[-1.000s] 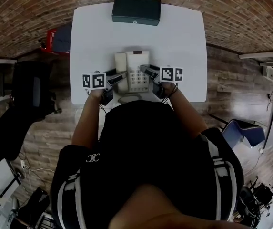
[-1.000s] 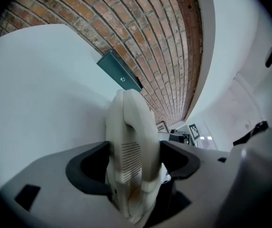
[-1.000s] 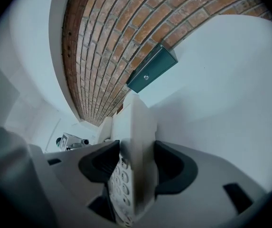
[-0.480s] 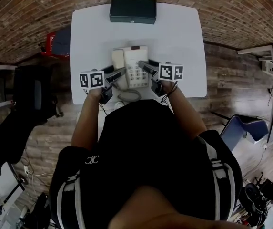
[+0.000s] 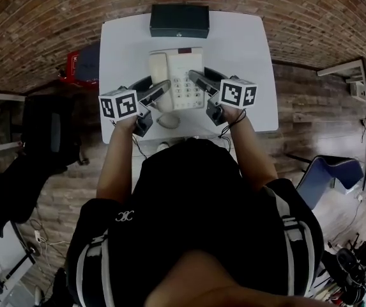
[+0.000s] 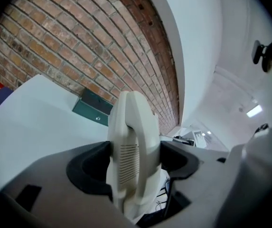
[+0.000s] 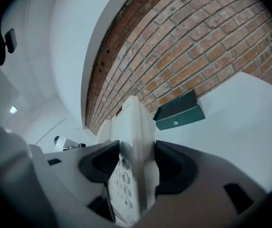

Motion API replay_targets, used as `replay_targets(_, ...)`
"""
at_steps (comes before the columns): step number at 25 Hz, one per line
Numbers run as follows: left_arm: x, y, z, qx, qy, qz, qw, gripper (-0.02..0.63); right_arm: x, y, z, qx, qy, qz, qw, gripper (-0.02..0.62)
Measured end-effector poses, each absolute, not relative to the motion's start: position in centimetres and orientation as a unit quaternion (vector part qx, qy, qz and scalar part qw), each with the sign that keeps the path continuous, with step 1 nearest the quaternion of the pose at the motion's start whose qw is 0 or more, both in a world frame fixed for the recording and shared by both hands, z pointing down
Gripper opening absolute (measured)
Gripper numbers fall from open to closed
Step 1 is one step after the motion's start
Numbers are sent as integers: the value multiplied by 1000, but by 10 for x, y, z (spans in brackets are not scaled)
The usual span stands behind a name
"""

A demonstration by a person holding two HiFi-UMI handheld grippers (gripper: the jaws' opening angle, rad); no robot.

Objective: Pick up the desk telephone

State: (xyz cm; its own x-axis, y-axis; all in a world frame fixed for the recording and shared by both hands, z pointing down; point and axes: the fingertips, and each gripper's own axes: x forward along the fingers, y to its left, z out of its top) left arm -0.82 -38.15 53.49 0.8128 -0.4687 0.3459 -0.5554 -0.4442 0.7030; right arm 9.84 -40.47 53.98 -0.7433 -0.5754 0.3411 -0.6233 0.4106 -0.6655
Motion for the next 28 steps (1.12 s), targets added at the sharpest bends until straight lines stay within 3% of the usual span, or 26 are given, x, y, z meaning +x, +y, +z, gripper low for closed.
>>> replay_targets(16,4,-382,395,920,-312,25,237,336,103,-401,390,375,-900,220,-33,215)
replay_targets(28,3,-381,392,920,-309,21,240,334,104,-400,386,383,-896,220,-42,215)
